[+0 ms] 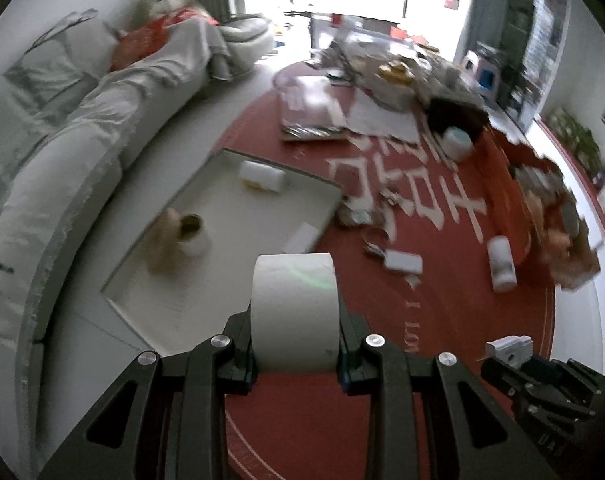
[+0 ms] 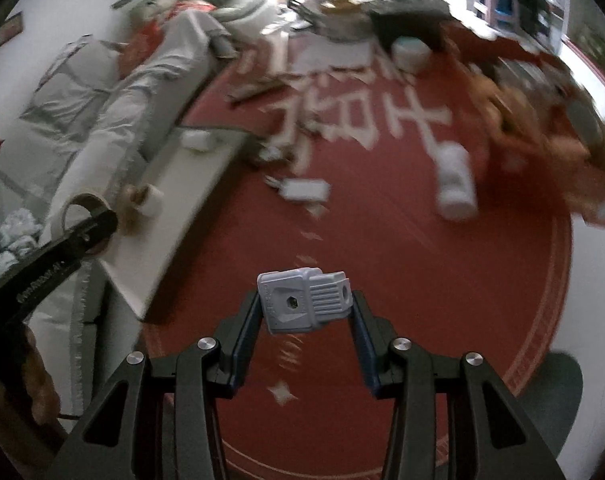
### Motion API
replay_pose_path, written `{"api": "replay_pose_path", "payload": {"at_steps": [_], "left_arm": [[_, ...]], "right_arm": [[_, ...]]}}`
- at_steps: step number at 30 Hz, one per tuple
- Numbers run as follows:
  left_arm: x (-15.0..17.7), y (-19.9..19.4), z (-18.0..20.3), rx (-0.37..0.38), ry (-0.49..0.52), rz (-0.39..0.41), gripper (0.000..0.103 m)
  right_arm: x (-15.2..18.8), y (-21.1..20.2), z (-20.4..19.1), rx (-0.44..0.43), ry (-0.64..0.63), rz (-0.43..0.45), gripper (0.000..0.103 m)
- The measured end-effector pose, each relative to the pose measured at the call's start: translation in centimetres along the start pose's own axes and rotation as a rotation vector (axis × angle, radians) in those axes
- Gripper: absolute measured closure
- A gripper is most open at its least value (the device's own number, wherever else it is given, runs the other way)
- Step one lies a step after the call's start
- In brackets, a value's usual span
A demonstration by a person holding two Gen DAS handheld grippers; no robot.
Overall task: Organize rigid objects
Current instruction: 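Carry the white tape roll and white plug over the tray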
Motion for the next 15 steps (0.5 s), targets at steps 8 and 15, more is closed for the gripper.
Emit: {"api": "replay_pose_path", "payload": {"at_steps": [8, 15], "left_arm": [[-3.5, -2.5, -4.8, -0.033, -0.108, 0.050, 0.071], [-7.3, -4.9, -8.7, -0.065, -0.181, 0.127, 0.071]], "right_arm": [[-5.4, -1.1, -6.4, -0.073, -0.104, 0.069, 0.057], [-9.9, -2.3, -12.3, -0.123, -0.200, 0.129, 0.057]]}}
Point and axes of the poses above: each gripper's, at about its wrist camera, not at the fingertips, and y roughly the way its jaws point, z to its right, x to its underside, the point moved 6 cm from there along y, roughly the way its jaws point, and after that the axes turned 1 degree about -y, right-handed, at the moved point
